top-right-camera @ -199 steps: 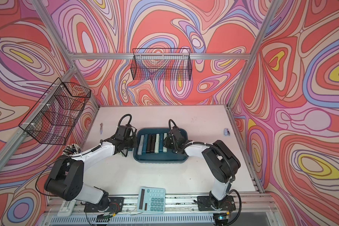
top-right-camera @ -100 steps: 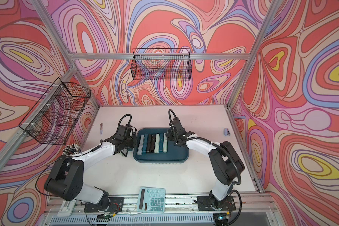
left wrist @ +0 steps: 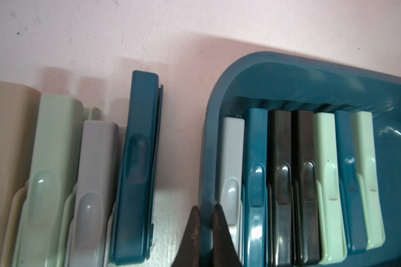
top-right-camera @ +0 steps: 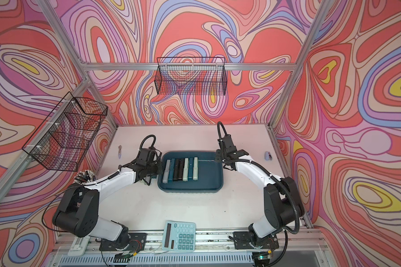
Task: Put the pruning pliers into the storage box
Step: Pick up the pruning pliers from the center of the board.
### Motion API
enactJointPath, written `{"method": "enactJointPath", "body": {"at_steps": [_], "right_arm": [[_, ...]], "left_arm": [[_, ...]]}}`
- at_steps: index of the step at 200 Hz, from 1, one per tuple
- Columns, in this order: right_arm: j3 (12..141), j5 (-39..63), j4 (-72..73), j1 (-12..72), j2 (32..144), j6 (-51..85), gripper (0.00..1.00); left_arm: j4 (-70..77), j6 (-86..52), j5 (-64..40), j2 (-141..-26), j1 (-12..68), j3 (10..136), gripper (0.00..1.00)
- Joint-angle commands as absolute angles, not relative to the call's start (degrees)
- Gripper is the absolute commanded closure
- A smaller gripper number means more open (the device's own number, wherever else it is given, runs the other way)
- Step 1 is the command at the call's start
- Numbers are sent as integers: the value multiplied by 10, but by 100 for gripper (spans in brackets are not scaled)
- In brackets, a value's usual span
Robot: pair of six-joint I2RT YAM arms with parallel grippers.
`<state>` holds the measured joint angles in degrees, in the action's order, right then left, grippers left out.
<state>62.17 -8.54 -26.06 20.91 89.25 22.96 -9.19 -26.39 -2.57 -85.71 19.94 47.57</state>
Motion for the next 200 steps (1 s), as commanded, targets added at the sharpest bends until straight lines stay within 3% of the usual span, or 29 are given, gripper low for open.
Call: {"method": "enactJointPath", "body": {"at_steps": [1,67,112,170,200], "right_arm": [[592,-73,-281,198,899,209,51],[570,-45,-224,196,938,210,61],[568,-46,-208,190,949,212,78],[563,-42,-202,161,948,200,89],[562,-40,-204,146,939,189,89]], "left_arm": [[-105,-267,-38,-870,207,482,94],[-116,-265,-29,-857,210,480,87],[-126,-266,-14,-850,210,481,80],[-147,-258,11,-834,210,493,55],[-172,-256,24,-826,210,495,49]]}}
